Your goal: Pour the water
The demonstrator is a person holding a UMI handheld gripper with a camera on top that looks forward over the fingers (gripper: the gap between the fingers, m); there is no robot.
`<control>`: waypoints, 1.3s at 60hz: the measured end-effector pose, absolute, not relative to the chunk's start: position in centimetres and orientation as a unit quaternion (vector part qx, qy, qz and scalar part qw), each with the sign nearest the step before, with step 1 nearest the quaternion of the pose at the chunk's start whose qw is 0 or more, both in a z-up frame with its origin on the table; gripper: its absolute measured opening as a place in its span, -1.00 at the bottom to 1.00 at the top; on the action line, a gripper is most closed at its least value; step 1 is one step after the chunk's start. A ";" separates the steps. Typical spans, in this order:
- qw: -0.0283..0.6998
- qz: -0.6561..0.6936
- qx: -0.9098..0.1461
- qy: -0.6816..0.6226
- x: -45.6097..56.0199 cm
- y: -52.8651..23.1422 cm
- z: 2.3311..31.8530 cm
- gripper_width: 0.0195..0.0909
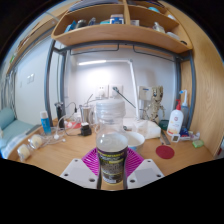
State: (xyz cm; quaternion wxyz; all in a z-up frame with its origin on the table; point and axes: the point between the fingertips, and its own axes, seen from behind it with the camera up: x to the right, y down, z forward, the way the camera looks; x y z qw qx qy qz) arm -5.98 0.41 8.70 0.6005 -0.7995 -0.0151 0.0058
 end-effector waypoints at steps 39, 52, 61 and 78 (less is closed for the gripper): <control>0.357 0.482 -0.607 0.522 -13.2 10.1 12.8 -0.74; 0.282 0.517 -0.567 0.576 -13.0 11.4 12.6 -0.70; 0.247 0.536 -0.520 0.617 -11.5 11.8 12.7 -0.69; 0.229 0.543 -0.524 0.615 -11.5 11.5 13.2 -0.70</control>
